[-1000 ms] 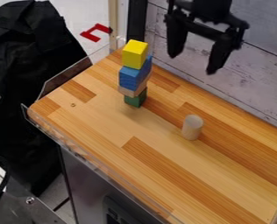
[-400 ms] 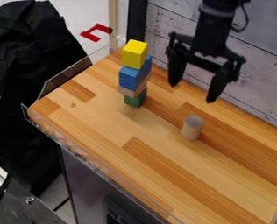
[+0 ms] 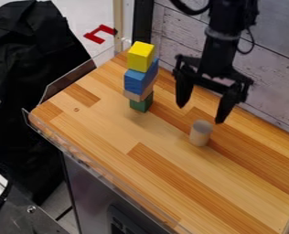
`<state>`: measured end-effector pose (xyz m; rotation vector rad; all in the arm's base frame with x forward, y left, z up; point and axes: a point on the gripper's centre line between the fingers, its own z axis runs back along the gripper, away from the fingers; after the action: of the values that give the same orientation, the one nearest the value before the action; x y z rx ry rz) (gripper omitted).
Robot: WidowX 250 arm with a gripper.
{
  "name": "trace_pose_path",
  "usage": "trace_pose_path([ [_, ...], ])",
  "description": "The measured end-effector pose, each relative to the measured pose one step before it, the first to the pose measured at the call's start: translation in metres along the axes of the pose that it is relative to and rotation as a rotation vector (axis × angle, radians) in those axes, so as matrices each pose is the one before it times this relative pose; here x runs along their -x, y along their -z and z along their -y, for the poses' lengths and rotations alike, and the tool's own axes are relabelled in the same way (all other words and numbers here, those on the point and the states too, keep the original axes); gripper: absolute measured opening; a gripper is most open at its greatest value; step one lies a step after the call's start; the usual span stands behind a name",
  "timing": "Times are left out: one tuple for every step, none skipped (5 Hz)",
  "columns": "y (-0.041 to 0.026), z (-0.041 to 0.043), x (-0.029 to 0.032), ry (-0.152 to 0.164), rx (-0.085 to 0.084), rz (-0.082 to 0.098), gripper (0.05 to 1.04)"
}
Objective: Put wood cylinder on top of yellow cube
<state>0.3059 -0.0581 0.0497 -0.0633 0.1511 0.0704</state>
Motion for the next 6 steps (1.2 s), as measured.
trace_pose_path([
  [0.01394,0.00174,-0.00144,-0.0027,0.0268,0.0150,1.001],
  [0.00466,-0.00308,-0.00090,-0.0042,-0.0048,-0.0032,1.001],
  [0.01058,-0.00332,0.00225,-0.0069,-0.0188,-0.0388,1.001],
  [0.00735,-0.00121,-0.00283,-0.0012,-0.0107,-0.0184,1.001],
  [0.00846,-0.00022,-0.00158,0.0033,-0.0033,-0.0226,1.001],
  [0.00514,0.00019,-0.00268,-0.0016,0.0052,-0.0113,1.001],
])
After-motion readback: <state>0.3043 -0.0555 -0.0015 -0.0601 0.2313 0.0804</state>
